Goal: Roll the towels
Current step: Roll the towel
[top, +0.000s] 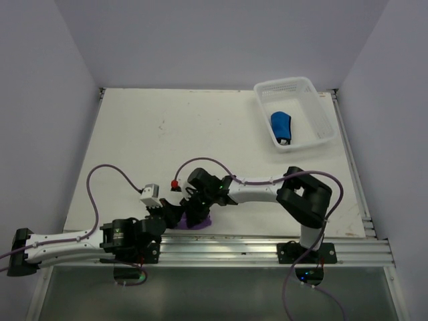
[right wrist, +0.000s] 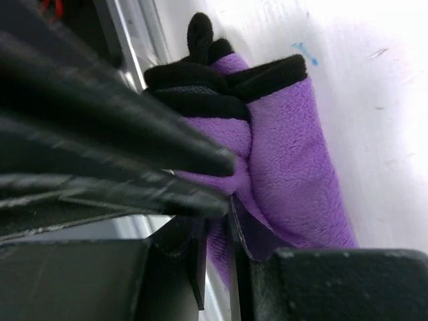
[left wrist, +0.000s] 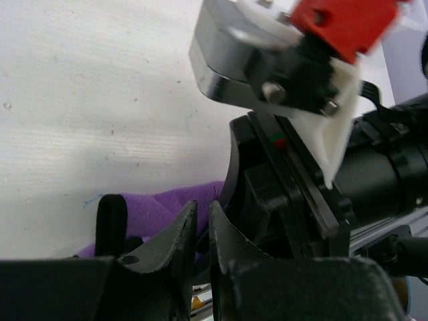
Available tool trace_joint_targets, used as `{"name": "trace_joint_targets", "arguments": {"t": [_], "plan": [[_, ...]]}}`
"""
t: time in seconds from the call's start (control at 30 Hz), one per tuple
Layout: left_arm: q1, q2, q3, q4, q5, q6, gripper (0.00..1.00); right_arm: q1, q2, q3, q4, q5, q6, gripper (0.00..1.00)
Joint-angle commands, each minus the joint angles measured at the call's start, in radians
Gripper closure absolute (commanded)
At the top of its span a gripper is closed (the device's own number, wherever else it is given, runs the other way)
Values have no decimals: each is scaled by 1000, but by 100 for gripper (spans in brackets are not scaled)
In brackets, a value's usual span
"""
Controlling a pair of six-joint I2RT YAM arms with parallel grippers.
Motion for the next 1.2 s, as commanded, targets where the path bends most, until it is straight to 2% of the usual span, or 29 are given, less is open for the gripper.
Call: {"name": "trace_joint_targets", "arguments": {"t": [0.0,0.2,0.33,0.7,1.0,1.17], "plan": [[-3,-13,44,-27,-33,5,84,-46,75,27,-85,-205,150,97],[-3,-13,39,-18,-33,14,85,-145,158,53,-41,-316,259,98],[-3,4,41,-6,-31,22,84,-188,190,58,-24,-316,324,99],[-3,110,5,129,9,39,85,-196,278,107,-43,-318,339,99],[-43,168,-74,126,-16,-122,89,-204,305,152,-82,-330,367,98],[-47,282,-21,4,-63,-203,90,-205,319,188,-129,-334,350,98]]}}
